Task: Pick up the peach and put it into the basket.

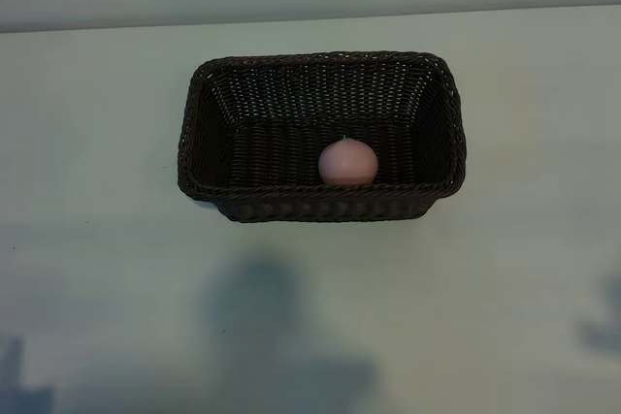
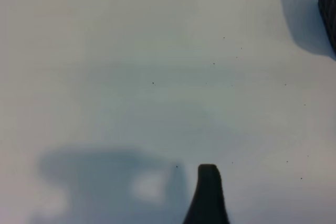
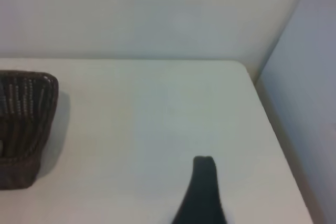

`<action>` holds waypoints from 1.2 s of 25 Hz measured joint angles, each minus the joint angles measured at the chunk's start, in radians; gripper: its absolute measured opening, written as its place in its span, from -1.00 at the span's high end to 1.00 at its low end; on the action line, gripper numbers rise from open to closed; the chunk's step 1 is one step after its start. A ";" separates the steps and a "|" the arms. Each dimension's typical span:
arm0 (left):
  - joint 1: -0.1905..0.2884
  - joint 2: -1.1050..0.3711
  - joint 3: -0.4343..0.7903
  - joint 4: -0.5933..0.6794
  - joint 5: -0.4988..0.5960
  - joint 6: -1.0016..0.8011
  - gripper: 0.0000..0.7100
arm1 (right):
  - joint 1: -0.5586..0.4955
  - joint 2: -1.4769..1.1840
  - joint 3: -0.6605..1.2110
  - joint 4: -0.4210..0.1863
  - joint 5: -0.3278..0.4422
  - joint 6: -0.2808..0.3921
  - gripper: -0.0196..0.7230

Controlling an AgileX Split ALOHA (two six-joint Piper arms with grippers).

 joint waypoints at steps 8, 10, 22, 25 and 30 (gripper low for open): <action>0.000 0.000 0.000 0.000 0.000 0.000 -0.67 | 0.000 -0.150 0.272 0.016 -0.033 0.000 -0.66; 0.000 0.000 0.000 0.000 0.000 0.000 -0.67 | 0.000 -0.153 0.328 0.019 -0.038 -0.001 -0.66; 0.000 0.000 0.000 0.000 0.000 0.000 -0.67 | 0.000 -0.153 0.387 0.022 -0.053 -0.009 -0.66; 0.000 0.000 0.000 0.000 0.000 0.000 -0.67 | 0.000 -0.153 0.387 0.022 -0.055 -0.009 -0.66; 0.000 0.000 0.000 0.000 0.000 0.000 -0.67 | 0.000 -0.153 0.387 0.022 -0.055 -0.009 -0.66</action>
